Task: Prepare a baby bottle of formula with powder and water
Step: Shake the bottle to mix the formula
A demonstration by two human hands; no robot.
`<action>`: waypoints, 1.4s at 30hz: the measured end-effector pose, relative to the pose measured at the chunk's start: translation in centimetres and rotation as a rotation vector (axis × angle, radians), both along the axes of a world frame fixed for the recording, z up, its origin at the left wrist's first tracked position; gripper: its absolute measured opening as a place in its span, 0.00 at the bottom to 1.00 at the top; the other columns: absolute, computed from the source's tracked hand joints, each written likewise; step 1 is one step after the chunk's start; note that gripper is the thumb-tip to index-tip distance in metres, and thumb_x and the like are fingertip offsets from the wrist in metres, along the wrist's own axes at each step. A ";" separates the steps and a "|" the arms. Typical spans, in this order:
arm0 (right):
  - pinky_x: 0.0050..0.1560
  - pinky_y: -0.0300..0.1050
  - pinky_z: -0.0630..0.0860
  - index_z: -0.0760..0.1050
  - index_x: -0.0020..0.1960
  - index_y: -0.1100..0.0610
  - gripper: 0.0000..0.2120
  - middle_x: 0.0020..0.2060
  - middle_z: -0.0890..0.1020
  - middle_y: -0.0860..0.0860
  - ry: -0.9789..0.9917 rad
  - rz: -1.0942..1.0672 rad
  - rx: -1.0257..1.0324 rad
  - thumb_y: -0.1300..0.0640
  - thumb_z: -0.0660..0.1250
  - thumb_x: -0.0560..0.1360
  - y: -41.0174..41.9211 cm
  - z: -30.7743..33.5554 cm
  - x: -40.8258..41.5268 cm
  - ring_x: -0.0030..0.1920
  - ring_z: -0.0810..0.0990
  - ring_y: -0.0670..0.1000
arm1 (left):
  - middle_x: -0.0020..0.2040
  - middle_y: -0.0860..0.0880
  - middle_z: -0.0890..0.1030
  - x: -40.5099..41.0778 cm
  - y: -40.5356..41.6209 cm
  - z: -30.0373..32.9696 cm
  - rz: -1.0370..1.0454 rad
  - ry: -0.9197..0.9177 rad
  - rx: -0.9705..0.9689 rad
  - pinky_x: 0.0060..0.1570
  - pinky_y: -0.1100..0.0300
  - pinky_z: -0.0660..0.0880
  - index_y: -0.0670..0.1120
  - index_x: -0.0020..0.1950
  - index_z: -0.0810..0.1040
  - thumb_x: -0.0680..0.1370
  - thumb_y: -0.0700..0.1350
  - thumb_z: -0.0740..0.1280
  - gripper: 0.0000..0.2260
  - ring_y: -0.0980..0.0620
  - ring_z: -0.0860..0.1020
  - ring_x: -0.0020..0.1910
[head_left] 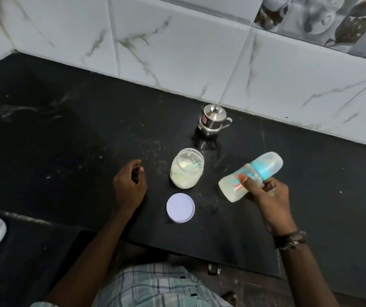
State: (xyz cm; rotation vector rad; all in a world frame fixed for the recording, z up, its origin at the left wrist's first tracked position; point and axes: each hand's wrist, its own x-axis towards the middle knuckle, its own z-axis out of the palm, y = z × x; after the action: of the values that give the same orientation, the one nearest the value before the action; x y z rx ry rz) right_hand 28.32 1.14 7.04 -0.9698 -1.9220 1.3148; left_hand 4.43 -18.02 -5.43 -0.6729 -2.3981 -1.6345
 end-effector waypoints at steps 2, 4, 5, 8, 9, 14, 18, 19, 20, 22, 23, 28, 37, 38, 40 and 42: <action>0.39 0.34 0.78 0.83 0.48 0.52 0.16 0.40 0.86 0.44 0.039 -0.083 -0.044 0.48 0.80 0.64 -0.5 1.5 0.2 0.39 0.84 0.43 | 0.48 0.42 0.84 0.1 0.0 0.1 0.007 -0.015 -0.005 0.49 0.49 0.80 0.38 0.58 0.81 0.77 0.34 0.69 0.10 0.46 0.83 0.46; 0.41 0.34 0.78 0.82 0.51 0.53 0.19 0.42 0.86 0.44 0.052 -0.065 -0.027 0.50 0.81 0.63 -0.3 2.6 0.8 0.40 0.84 0.42 | 0.48 0.42 0.85 0.2 0.1 0.1 0.016 -0.034 -0.004 0.49 0.48 0.80 0.38 0.58 0.81 0.77 0.34 0.69 0.10 0.46 0.83 0.46; 0.42 0.35 0.80 0.84 0.49 0.54 0.18 0.43 0.87 0.48 0.045 -0.046 0.074 0.49 0.81 0.63 -0.2 2.5 0.9 0.42 0.86 0.45 | 0.48 0.42 0.85 0.2 0.0 0.0 0.019 -0.039 -0.002 0.49 0.48 0.80 0.38 0.58 0.81 0.77 0.34 0.68 0.10 0.46 0.83 0.45; 0.42 0.38 0.81 0.85 0.46 0.55 0.16 0.43 0.88 0.51 0.020 -0.025 0.154 0.48 0.80 0.62 -0.6 3.1 1.0 0.46 0.87 0.50 | 0.47 0.43 0.85 0.2 0.0 0.0 0.017 -0.054 0.003 0.48 0.47 0.80 0.38 0.57 0.81 0.77 0.34 0.68 0.10 0.46 0.83 0.45; 0.41 0.36 0.80 0.84 0.46 0.53 0.15 0.41 0.87 0.47 0.064 -0.038 0.098 0.48 0.80 0.63 -0.5 3.2 1.0 0.44 0.87 0.47 | 0.47 0.43 0.85 0.1 -0.1 -0.1 0.018 -0.063 0.008 0.48 0.47 0.80 0.38 0.57 0.81 0.77 0.34 0.68 0.09 0.46 0.83 0.45; 0.42 0.37 0.82 0.84 0.44 0.50 0.09 0.41 0.88 0.45 0.031 -0.075 0.118 0.55 0.80 0.64 -1.0 3.3 1.2 0.44 0.87 0.47 | 0.47 0.44 0.84 0.2 -0.1 -0.1 0.025 -0.104 0.018 0.50 0.47 0.81 0.39 0.57 0.81 0.78 0.35 0.68 0.09 0.47 0.83 0.46; 0.41 0.35 0.81 0.82 0.48 0.52 0.14 0.40 0.87 0.45 0.122 -0.039 0.004 0.56 0.80 0.64 -1.5 3.9 1.0 0.43 0.87 0.46 | 0.47 0.43 0.84 0.1 -0.1 -0.2 0.028 -0.125 0.040 0.50 0.47 0.81 0.39 0.57 0.81 0.77 0.35 0.68 0.09 0.47 0.83 0.46; 0.42 0.37 0.82 0.82 0.49 0.54 0.14 0.42 0.88 0.46 0.104 -0.014 0.040 0.57 0.79 0.64 -1.5 3.9 0.9 0.44 0.87 0.47 | 0.46 0.43 0.84 0.1 -0.1 -0.2 0.027 -0.123 0.043 0.50 0.46 0.81 0.39 0.56 0.82 0.77 0.35 0.68 0.09 0.47 0.83 0.45; 0.42 0.37 0.82 0.82 0.49 0.55 0.14 0.42 0.88 0.45 0.097 -0.024 0.031 0.58 0.79 0.64 -1.5 4.0 0.7 0.44 0.87 0.46 | 0.46 0.43 0.84 0.1 -0.1 -0.2 0.027 -0.120 0.042 0.50 0.46 0.81 0.39 0.56 0.82 0.77 0.35 0.68 0.09 0.47 0.83 0.45; 0.41 0.33 0.80 0.82 0.50 0.53 0.16 0.42 0.87 0.40 0.138 -0.037 -0.032 0.59 0.80 0.64 -1.5 4.2 0.6 0.43 0.86 0.42 | 0.46 0.43 0.84 0.1 -0.1 -0.2 0.027 -0.119 0.038 0.50 0.47 0.81 0.39 0.56 0.82 0.77 0.35 0.68 0.09 0.47 0.83 0.45; 0.41 0.33 0.80 0.82 0.50 0.53 0.16 0.42 0.87 0.40 0.126 -0.008 -0.042 0.59 0.81 0.64 -1.6 4.5 0.6 0.42 0.86 0.42 | 0.46 0.43 0.84 0.1 -0.1 -0.2 0.027 -0.120 0.040 0.50 0.48 0.81 0.39 0.56 0.82 0.77 0.35 0.68 0.09 0.47 0.83 0.45; 0.42 0.36 0.81 0.82 0.51 0.54 0.17 0.43 0.87 0.43 0.121 -0.001 -0.035 0.57 0.80 0.64 -1.6 4.5 0.3 0.45 0.87 0.46 | 0.46 0.46 0.84 0.1 0.0 -0.1 0.036 -0.152 0.049 0.50 0.54 0.80 0.41 0.57 0.82 0.78 0.35 0.68 0.09 0.50 0.83 0.45; 0.44 0.39 0.82 0.82 0.51 0.51 0.19 0.41 0.87 0.42 -0.013 0.023 0.128 0.54 0.81 0.62 -1.7 5.2 -0.2 0.43 0.86 0.44 | 0.46 0.45 0.84 0.0 0.0 0.0 0.046 -0.148 0.055 0.49 0.56 0.79 0.40 0.56 0.82 0.77 0.35 0.68 0.09 0.49 0.83 0.45; 0.44 0.39 0.83 0.82 0.52 0.52 0.19 0.42 0.87 0.41 -0.025 0.035 0.147 0.56 0.81 0.63 -1.7 5.3 -0.3 0.43 0.86 0.44 | 0.46 0.44 0.85 0.0 0.1 0.0 0.046 -0.153 0.058 0.50 0.55 0.79 0.40 0.56 0.82 0.77 0.34 0.68 0.09 0.49 0.83 0.45; 0.44 0.40 0.83 0.82 0.52 0.52 0.19 0.42 0.87 0.41 -0.052 0.018 0.205 0.55 0.81 0.63 -1.8 5.6 -0.4 0.43 0.86 0.44 | 0.46 0.45 0.85 0.1 0.1 0.1 0.051 -0.162 0.057 0.50 0.55 0.79 0.40 0.56 0.82 0.77 0.35 0.68 0.09 0.49 0.83 0.45; 0.43 0.47 0.82 0.82 0.52 0.52 0.21 0.41 0.85 0.42 -0.182 -0.001 0.324 0.49 0.81 0.62 -1.7 5.7 -0.4 0.42 0.85 0.46 | 0.46 0.45 0.85 0.0 0.0 0.0 0.052 -0.166 0.056 0.50 0.54 0.80 0.40 0.56 0.82 0.77 0.35 0.68 0.09 0.49 0.83 0.45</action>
State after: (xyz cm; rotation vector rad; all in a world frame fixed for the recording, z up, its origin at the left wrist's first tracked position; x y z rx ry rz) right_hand 27.90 -0.60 12.79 -0.9491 -2.1859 0.9000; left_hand 4.46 -17.99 -5.40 -0.4788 -2.4476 -1.7933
